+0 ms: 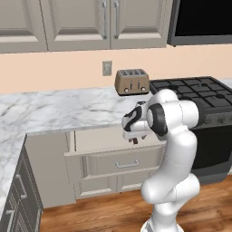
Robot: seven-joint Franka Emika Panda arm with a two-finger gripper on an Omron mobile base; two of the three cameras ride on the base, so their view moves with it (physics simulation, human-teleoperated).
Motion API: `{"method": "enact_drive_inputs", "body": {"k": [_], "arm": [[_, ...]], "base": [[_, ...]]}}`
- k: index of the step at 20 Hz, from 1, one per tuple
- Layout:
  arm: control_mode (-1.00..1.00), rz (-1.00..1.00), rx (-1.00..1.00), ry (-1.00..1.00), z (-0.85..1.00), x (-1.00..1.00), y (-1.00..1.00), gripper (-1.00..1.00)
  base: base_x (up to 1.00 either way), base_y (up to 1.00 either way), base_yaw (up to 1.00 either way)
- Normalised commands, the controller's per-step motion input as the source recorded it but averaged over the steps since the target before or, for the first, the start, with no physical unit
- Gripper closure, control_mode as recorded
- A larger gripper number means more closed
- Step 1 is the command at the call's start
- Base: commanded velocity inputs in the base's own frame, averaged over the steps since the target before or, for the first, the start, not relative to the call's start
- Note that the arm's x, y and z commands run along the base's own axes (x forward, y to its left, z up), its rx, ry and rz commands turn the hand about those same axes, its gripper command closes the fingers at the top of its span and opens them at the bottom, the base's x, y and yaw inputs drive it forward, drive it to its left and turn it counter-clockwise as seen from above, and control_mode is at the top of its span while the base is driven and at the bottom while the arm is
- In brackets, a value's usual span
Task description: Pick up the knife from the drawer and place it on the cutting board. Then place the meat from the plate to the cutting board.
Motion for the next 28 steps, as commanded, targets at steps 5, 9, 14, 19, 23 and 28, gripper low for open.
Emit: {"method": "enact_drive_inputs", "body": {"k": [5, 9, 14, 19, 23, 28], "arm": [[-1.00, 0.00, 0.00, 0.00, -0.29, 0.24, 0.00, -1.00], [-1.00, 0.00, 0.00, 0.00, -0.21, 0.07, 0.00, -1.00], [-1.00, 0.00, 0.00, 0.03, -0.30, 0.00, -0.03, -1.00], [-1.00, -0.01, 0.00, 0.01, -0.23, 0.01, -0.01, -1.00], [-1.00, -0.02, 0.00, 0.00, -0.09, 0.00, -0.22, -1.00], [-1.00, -0.06, 0.03, 0.00, -0.01, -0.20, -0.47, -1.00]], "base": [[0.00, 0.00, 0.00], [0.00, 0.00, 0.00], [0.00, 0.00, 0.00], [0.00, 0.00, 0.00], [0.00, 0.00, 0.00], [0.00, 0.00, 0.00]]}}
